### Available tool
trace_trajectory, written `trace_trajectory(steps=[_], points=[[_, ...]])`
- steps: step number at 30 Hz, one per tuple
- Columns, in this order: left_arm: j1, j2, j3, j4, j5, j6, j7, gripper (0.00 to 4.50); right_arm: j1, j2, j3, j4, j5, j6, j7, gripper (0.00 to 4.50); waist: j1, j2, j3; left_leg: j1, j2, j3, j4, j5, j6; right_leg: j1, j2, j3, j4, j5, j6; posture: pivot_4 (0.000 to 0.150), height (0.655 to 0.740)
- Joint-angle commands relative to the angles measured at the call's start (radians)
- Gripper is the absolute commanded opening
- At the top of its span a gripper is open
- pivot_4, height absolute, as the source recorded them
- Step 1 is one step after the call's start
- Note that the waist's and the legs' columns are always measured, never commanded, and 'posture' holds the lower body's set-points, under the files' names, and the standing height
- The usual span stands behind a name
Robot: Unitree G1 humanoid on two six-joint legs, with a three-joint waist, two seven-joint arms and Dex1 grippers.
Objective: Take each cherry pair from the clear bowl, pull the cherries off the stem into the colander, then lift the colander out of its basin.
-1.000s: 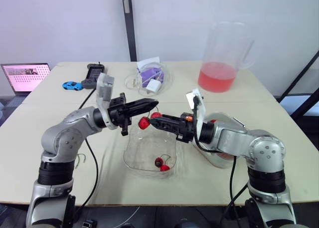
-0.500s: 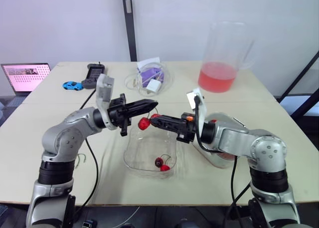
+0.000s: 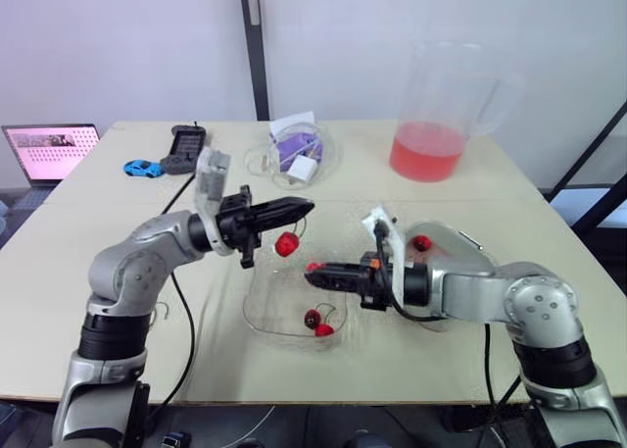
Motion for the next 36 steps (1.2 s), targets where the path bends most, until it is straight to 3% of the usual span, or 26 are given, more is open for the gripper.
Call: trace_trajectory(steps=[1,9,13,16,20,25,28,34,36], points=[[-0.018,0.001,0.022,-0.014,-0.015,-0.018,-0.005,0.00,-0.002,-0.037,-0.010,-0.033,0.047,0.004,0.011,0.57,0.002,0.000,0.000,0.000,0.000,0.000,0.000,0.000,0.000,0.000,0.000,0.000,0.000,0.000,0.000,0.150,0.7332],[-0.019,-0.005,0.021,-0.018,-0.017,-0.016,0.004,0.00,-0.041,-0.179,-0.109,-0.010,0.060,-0.020,0.110,0.57,0.019,0.000,0.000,0.000,0.000,0.000,0.000,0.000,0.000,0.000,0.000,0.000,0.000,0.000,0.000,0.150,0.7332],[-0.009,-0.005,0.025,-0.029,-0.021,-0.014,0.010,0.00,-0.060,-0.467,-0.119,0.052,-0.257,-0.040,0.333,0.57,0.031,0.000,0.001,0.000,0.000,0.001,0.001,0.000,0.000,0.001,0.000,0.000,-0.002,0.000,0.000,0.150,0.7332],[-0.004,-0.009,0.022,-0.035,-0.021,-0.015,0.013,0.00,-0.051,-0.576,-0.104,0.135,-0.417,-0.098,0.458,0.57,0.032,-0.001,0.001,0.000,0.000,0.001,0.001,-0.001,0.001,0.001,0.000,0.000,-0.004,0.000,0.000,0.150,0.7332],[0.000,-0.016,0.019,-0.036,-0.018,-0.020,0.015,0.00,-0.016,-0.648,-0.034,0.228,-0.637,-0.177,0.579,0.57,0.024,0.000,0.001,0.000,0.000,0.001,0.000,-0.001,0.001,0.001,0.000,0.000,-0.003,0.000,0.000,0.150,0.7332],[0.009,-0.020,0.013,-0.041,-0.008,-0.029,0.013,0.00,0.042,-0.646,0.044,0.262,-0.809,-0.230,0.679,0.57,0.022,0.000,0.001,0.000,0.000,0.002,0.000,-0.001,0.001,0.001,0.000,0.001,-0.003,0.000,0.000,0.150,0.7332],[0.011,-0.021,0.012,-0.044,-0.005,-0.031,0.017,0.00,0.049,-0.632,0.043,0.272,-0.858,-0.230,0.711,1.44,0.023,0.000,0.001,0.000,0.000,0.002,0.001,0.000,0.001,0.001,0.000,0.001,-0.003,0.000,0.000,0.150,0.7332],[0.009,-0.018,0.014,-0.052,-0.006,-0.028,0.024,0.00,0.014,-0.647,-0.030,0.252,-0.865,-0.195,0.798,4.41,0.024,0.000,0.001,0.000,0.000,0.002,0.001,0.000,0.001,0.001,0.000,0.001,-0.003,0.000,0.000,0.150,0.7332],[0.002,-0.018,0.012,-0.056,-0.005,-0.026,0.029,0.00,-0.007,-0.663,-0.066,0.230,-0.842,-0.181,0.845,4.41,0.025,0.000,0.001,0.000,0.000,0.002,0.001,0.000,0.001,0.001,0.000,0.001,-0.003,0.000,0.000,0.150,0.7332]])
